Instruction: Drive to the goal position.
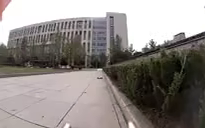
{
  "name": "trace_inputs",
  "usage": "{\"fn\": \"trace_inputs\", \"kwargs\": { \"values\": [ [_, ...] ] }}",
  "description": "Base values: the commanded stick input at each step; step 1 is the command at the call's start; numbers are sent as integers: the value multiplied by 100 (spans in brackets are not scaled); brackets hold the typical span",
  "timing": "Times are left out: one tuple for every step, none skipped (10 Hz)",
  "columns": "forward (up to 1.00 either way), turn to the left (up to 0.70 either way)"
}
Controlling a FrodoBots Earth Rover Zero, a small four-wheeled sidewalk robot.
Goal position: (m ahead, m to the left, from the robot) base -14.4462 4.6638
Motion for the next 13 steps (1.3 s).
{"fn": "trace_inputs", "kwargs": {
  "values": [
    [0, 85],
    [0, 85],
    [0, 85],
    [0, 85],
    [0, 85],
    [0, 85],
    [0, 85],
    [0, 85],
    [0, 85],
    [0, 85],
    [0, 85],
    [0, 85],
    [0, 85]
  ]
}}
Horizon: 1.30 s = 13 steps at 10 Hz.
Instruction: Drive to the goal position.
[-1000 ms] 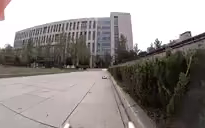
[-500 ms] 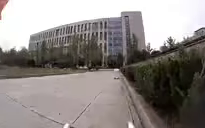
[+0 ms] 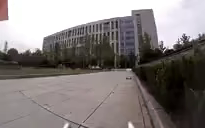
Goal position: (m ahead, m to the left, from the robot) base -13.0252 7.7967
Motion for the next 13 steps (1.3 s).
{"fn": "trace_inputs", "kwargs": {
  "values": [
    [0, 85],
    [0, 85],
    [0, 85],
    [0, 85],
    [0, 85],
    [0, 85],
    [0, 85],
    [0, 85],
    [0, 85],
    [0, 85],
    [0, 85],
    [0, 85],
    [0, 85]
  ]
}}
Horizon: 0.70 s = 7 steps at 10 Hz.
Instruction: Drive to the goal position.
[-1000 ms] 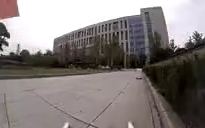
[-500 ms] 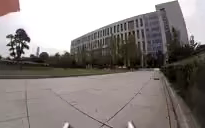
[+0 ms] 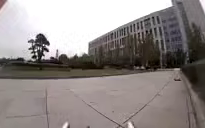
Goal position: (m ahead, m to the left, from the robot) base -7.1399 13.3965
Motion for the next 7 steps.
{"fn": "trace_inputs", "kwargs": {
  "values": [
    [0, 85],
    [0, 85],
    [0, 85],
    [0, 85],
    [0, 85],
    [0, 85],
    [0, 85]
  ]
}}
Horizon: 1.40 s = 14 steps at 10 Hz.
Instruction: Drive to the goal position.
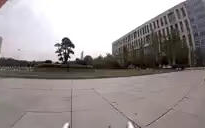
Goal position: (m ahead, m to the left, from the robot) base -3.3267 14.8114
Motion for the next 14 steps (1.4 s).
{"fn": "trace_inputs", "kwargs": {
  "values": [
    [0, 85],
    [0, 85],
    [0, 85],
    [0, 85],
    [0, 85],
    [0, 85],
    [0, 85],
    [0, 85],
    [0, 85],
    [0, 85],
    [0, 85],
    [0, 85],
    [0, 85],
    [0, 85]
  ]
}}
